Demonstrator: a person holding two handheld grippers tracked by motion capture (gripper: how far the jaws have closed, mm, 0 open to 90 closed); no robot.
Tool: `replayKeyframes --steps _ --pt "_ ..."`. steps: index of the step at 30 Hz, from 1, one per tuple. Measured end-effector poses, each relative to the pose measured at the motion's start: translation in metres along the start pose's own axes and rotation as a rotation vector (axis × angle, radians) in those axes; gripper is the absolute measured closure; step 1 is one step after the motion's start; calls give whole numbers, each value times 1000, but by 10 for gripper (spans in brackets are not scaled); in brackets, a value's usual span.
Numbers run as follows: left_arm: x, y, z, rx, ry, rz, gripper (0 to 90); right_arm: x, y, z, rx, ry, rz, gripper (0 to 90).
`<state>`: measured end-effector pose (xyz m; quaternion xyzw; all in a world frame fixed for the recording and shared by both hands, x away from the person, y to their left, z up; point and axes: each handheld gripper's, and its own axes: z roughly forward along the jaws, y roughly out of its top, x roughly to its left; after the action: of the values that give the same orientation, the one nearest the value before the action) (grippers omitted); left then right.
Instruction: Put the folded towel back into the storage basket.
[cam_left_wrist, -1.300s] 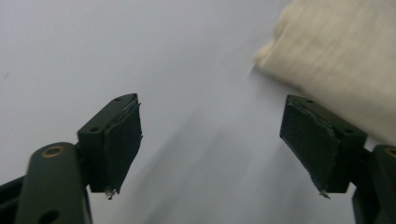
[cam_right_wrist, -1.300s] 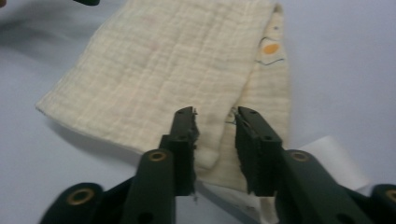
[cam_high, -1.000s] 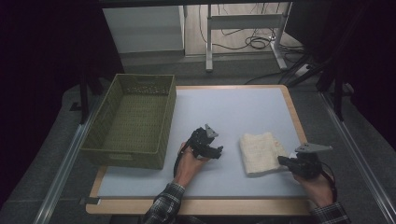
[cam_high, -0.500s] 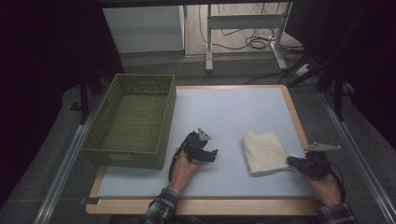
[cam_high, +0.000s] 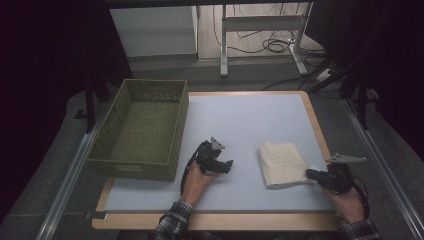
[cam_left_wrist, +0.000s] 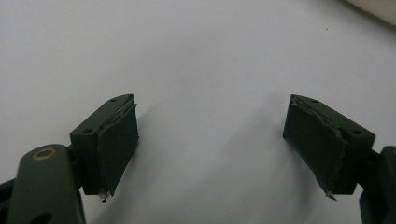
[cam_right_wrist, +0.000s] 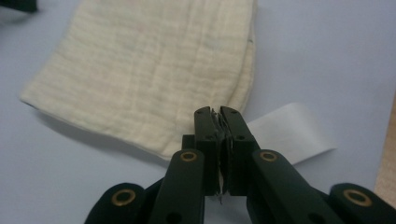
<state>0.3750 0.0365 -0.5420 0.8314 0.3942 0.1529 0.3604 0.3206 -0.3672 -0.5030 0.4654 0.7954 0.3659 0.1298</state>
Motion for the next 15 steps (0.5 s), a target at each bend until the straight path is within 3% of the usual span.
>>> replayKeyframes --steps 7,11,15 --pt "0 0 0 -1 -2 -1 180 20 30 -10 -48 48 -66 865" --pt "0 0 0 -1 -3 -2 180 46 55 9 -28 85 -142 865" --pt "0 0 0 0 -3 -2 180 59 65 18 -23 108 -170 865"
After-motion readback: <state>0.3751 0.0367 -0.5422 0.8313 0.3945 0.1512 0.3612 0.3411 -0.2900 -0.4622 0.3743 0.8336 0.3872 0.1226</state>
